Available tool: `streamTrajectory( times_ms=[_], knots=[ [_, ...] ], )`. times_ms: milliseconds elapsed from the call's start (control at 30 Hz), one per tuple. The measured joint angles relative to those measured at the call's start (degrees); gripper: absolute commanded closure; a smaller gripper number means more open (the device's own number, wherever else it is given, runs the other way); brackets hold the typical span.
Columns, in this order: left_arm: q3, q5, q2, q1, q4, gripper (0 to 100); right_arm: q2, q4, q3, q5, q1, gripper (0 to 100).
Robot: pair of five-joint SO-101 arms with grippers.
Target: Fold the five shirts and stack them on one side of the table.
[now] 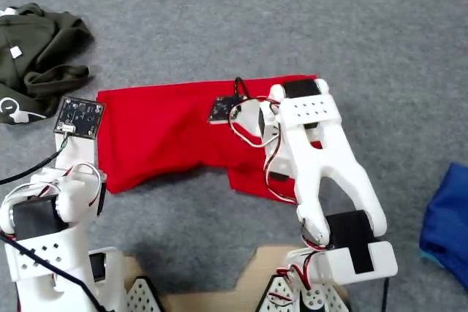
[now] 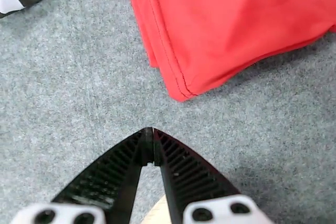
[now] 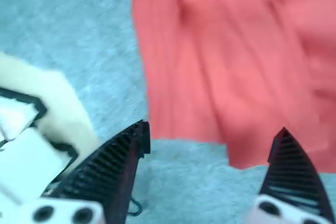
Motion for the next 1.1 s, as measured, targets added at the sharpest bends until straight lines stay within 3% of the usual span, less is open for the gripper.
streamTrajectory(
  times_ms=[267,467,600,800,1100],
  knots=[
    [0.0,0.1,0.0,-0.4,3.0,98,-8.4,0.0,9.7,1.1,-3.6,63.8],
    [0.0,0.1,0.0,-0.4,7.9,98,-19.0,-7.7,24.2,2.4,-4.8,63.8],
    [0.0,0.7,0.0,-4.5,8.5,98,-19.3,-12.5,28.5,2.4,-4.8,63.8],
    [0.0,0.7,0.0,-9.1,8.0,98,-12.9,-17.1,28.7,2.4,-4.8,63.8],
    [0.0,0.6,0.0,-9.7,8.0,98,1.1,-22.7,25.8,-1.7,-5.2,63.8]
  ],
)
